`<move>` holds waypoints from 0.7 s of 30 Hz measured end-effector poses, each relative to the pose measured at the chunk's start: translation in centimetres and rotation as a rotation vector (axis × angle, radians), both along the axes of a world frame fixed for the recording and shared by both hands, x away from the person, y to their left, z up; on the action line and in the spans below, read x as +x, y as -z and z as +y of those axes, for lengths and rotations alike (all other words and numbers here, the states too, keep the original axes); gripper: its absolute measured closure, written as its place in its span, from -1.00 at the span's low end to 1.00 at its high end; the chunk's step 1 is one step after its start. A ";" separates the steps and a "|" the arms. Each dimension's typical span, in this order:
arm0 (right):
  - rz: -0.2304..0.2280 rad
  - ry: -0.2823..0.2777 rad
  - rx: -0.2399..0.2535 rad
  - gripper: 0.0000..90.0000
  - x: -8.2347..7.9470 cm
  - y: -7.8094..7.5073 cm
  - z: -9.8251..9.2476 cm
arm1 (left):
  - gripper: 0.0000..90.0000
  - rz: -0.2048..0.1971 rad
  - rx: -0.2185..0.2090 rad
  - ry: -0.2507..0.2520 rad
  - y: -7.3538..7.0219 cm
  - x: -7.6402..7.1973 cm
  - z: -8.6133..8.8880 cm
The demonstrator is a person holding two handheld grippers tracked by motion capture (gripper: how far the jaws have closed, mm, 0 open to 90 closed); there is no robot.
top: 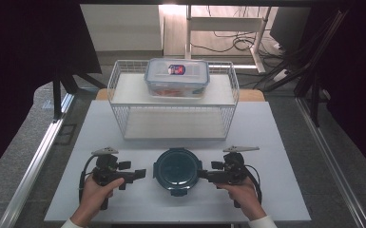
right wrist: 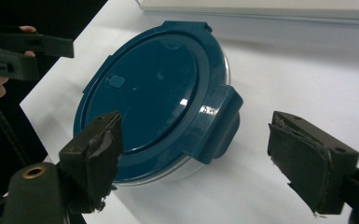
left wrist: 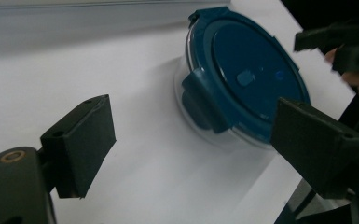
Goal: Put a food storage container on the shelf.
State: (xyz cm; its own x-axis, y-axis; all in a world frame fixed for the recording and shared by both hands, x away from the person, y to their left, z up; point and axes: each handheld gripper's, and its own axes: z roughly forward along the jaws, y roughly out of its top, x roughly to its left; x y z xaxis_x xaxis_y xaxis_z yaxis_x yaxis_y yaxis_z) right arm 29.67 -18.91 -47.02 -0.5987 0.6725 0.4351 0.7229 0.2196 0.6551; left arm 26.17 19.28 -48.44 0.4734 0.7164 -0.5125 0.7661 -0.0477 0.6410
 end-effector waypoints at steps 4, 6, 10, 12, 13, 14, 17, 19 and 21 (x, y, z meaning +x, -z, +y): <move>0.036 0.002 -0.003 -0.66 0.5 0.7 0.4 | -0.72 0.042 -0.011 0.016 0.7 0.9 -1.0; 0.048 0.001 -0.002 -0.67 0.7 0.9 0.4 | -0.74 0.049 -0.009 0.031 0.9 1.1 -1.4; 0.066 0.002 0.025 -0.67 0.8 1.0 -0.2 | -0.76 0.062 -0.030 0.028 1.1 1.3 -1.4; 0.073 0.009 0.035 -0.67 0.9 1.2 -0.4 | -0.78 0.067 -0.053 0.021 1.1 1.4 -1.6; 0.084 0.011 0.049 -0.67 1.0 1.3 -0.3 | -0.78 0.072 -0.061 0.025 1.2 1.5 -1.7; 0.093 0.009 0.055 -0.67 1.1 1.3 -0.2 | -0.78 0.078 -0.069 0.030 1.2 1.6 -1.9; 0.097 0.000 0.047 -0.69 1.1 1.5 0.4 | -0.79 0.092 -0.083 0.051 1.5 2.0 -2.9; 0.105 0.007 0.045 -0.70 1.2 1.6 0.7 | -0.79 0.110 -0.089 0.063 1.7 2.3 -3.4; 0.115 0.008 0.060 -0.70 1.3 1.8 0.7 | -0.78 0.117 -0.095 0.063 1.9 2.5 -3.6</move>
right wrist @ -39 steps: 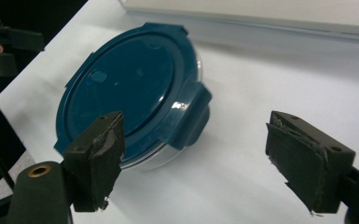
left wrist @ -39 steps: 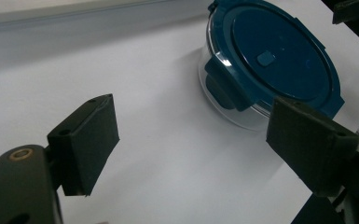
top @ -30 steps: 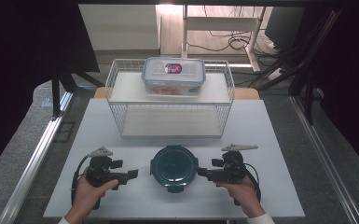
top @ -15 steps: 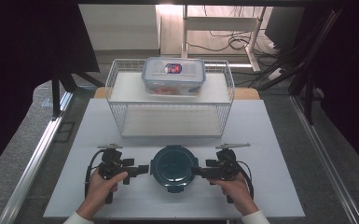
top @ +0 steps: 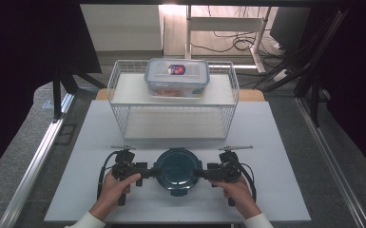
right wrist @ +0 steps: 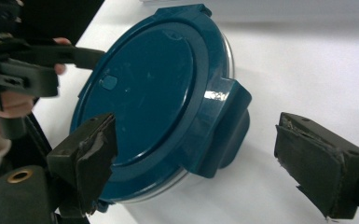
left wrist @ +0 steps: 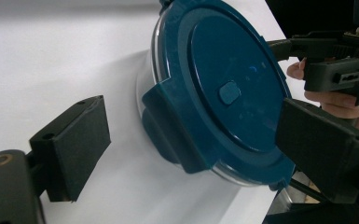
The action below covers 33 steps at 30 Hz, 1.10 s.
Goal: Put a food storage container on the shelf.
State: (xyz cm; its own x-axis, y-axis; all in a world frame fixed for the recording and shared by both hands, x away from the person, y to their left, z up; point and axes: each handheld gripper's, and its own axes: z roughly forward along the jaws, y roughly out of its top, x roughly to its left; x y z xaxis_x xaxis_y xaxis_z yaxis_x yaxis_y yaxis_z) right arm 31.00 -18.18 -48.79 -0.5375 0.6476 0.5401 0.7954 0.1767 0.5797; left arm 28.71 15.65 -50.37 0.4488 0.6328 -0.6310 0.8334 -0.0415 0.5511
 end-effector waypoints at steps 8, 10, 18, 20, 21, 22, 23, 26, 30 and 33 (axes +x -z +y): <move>0.050 0.001 0.033 -0.69 0.8 0.9 0.8 | -0.73 0.057 -0.054 0.029 0.8 0.7 -1.0; 0.067 0.002 0.041 -0.68 0.9 1.2 1.1 | -0.72 0.069 -0.063 0.033 0.9 0.7 -1.1; 0.111 0.008 0.056 -0.54 0.9 1.7 1.3 | -0.68 0.112 -0.082 0.039 1.7 0.7 -1.1; 0.120 0.009 0.055 -0.52 0.8 1.9 1.4 | -0.65 0.130 -0.100 0.044 2.0 0.8 -1.2; 0.125 0.008 0.056 -0.50 0.9 1.9 1.4 | -0.63 0.135 -0.103 0.049 2.0 0.9 -1.2; 0.130 0.008 0.061 -0.50 0.9 2.0 1.5 | -0.61 0.145 -0.112 0.046 2.1 0.9 -1.3; 0.138 0.009 0.066 -0.48 0.9 2.0 1.5 | -0.58 0.148 -0.114 0.049 2.2 0.9 -1.4; 0.169 0.019 0.087 -0.41 1.1 2.1 1.2 | -0.49 0.148 -0.091 0.044 2.1 0.8 -1.6; 0.200 0.035 0.136 -0.29 1.2 2.3 0.8 | -0.45 0.155 -0.086 0.023 1.9 0.5 -1.6; 0.188 0.035 0.137 -0.22 0.9 1.9 0.6 | -0.41 0.145 -0.085 0.013 1.7 0.2 -1.5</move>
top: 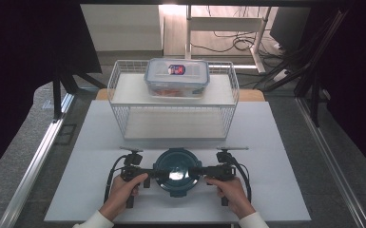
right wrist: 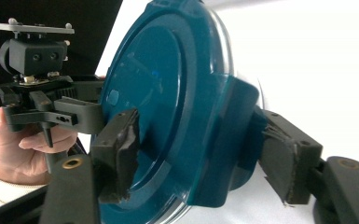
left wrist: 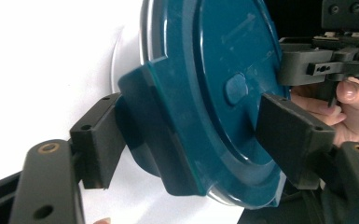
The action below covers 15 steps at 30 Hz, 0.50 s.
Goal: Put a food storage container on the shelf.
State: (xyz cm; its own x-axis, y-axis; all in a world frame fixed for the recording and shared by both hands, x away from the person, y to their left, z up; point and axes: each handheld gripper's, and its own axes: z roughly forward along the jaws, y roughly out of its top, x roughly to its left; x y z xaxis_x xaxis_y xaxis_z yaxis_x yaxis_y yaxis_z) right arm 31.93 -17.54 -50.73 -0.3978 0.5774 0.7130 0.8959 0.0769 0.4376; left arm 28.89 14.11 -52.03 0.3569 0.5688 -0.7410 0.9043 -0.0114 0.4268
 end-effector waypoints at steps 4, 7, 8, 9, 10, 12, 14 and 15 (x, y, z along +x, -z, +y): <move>-0.025 0.006 -0.005 -0.14 -0.8 -0.6 -0.2 | -0.35 -0.026 0.014 -0.009 -0.4 -0.6 -0.1; -0.024 0.017 0.010 -0.10 -1.1 -0.7 -0.4 | -0.35 -0.040 0.041 -0.013 -0.9 -0.9 -0.4; -0.025 0.015 0.007 -0.10 -1.2 -0.7 -0.4 | -0.34 -0.039 0.043 -0.015 -1.0 -1.0 -0.4; -0.028 0.019 0.007 -0.09 -1.2 -0.8 -0.4 | -0.34 -0.037 0.043 -0.019 -1.1 -1.1 -0.4; -0.035 0.019 0.001 -0.09 -1.4 -0.9 -0.4 | -0.33 -0.039 0.043 -0.018 -1.1 -1.1 -0.4; -0.045 0.014 -0.006 -0.07 -1.6 -1.2 -0.3 | -0.32 -0.033 0.039 -0.019 -1.2 -1.1 -0.3; -0.046 0.012 -0.002 -0.05 -1.6 -1.2 -0.4 | -0.30 -0.041 0.047 -0.021 -1.3 -1.2 -0.4; -0.042 0.015 0.003 -0.05 -1.5 -1.2 -0.5 | -0.30 -0.049 0.058 -0.021 -1.5 -1.3 -0.6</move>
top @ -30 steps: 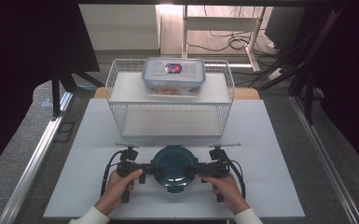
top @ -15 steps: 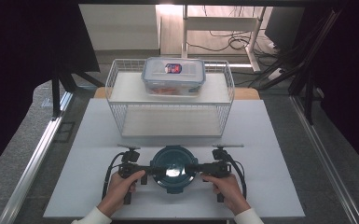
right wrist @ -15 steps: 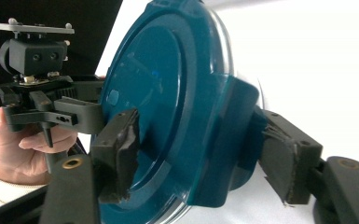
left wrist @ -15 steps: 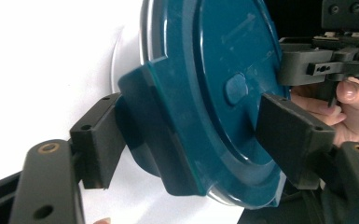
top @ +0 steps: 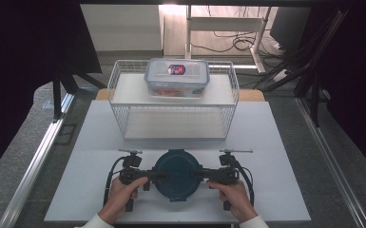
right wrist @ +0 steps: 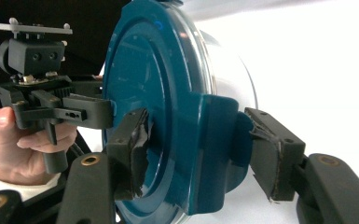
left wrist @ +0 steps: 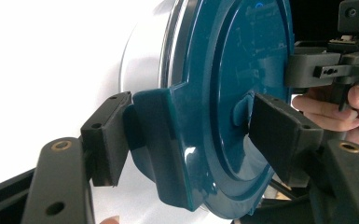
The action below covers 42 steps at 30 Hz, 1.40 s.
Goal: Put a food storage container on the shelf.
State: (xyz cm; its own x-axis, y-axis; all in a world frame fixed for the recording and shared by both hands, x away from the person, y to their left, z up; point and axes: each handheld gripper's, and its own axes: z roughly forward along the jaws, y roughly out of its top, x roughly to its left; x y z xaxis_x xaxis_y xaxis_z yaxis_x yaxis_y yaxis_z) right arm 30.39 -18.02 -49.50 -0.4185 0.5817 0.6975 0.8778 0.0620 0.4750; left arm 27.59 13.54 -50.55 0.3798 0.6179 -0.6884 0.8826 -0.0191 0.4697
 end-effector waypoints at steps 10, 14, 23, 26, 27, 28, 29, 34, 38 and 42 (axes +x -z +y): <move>-0.034 0.013 -0.004 -0.04 -0.1 -0.4 0.0 | -0.24 -0.015 0.011 0.003 -0.5 0.0 0.0; -0.046 0.012 -0.005 -0.04 -0.1 -0.7 0.0 | -0.24 -0.029 0.017 0.004 -0.8 0.0 0.0; -0.082 0.001 -0.013 -0.04 0.0 -1.4 0.1 | -0.24 -0.052 0.017 0.005 -1.3 0.0 0.1; -0.089 -0.002 -0.014 -0.04 0.0 -1.6 0.2 | -0.24 -0.061 0.021 0.009 -1.6 0.0 0.1; -0.094 -0.004 -0.016 -0.04 0.0 -1.7 0.2 | -0.24 -0.062 0.020 0.007 -1.7 0.0 0.1; -0.095 -0.005 -0.016 -0.04 0.0 -1.8 0.2 | -0.24 -0.065 0.018 0.008 -1.8 0.1 0.1; -0.099 -0.003 -0.018 -0.04 0.1 -2.0 0.2 | -0.24 -0.070 0.020 0.010 -2.0 0.2 0.1; -0.119 0.001 -0.012 -0.04 0.2 -2.6 0.1 | -0.23 -0.079 0.026 0.019 -2.7 0.6 0.1; -0.129 0.000 -0.020 -0.04 0.6 -3.1 0.3 | -0.24 -0.071 0.009 0.012 -2.8 1.0 0.3; -0.141 -0.003 -0.025 -0.04 1.0 -3.7 0.7 | -0.24 -0.083 0.005 0.003 -3.4 1.2 0.7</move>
State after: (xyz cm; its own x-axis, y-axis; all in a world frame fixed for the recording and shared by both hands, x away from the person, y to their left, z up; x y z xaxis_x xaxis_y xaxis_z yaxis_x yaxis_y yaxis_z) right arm 31.37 -17.35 -45.77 -0.5134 0.5966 0.6169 0.8021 0.0780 0.5921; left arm 28.80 14.22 -47.15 0.4374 0.6203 -0.6511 0.8404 -0.0244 0.5414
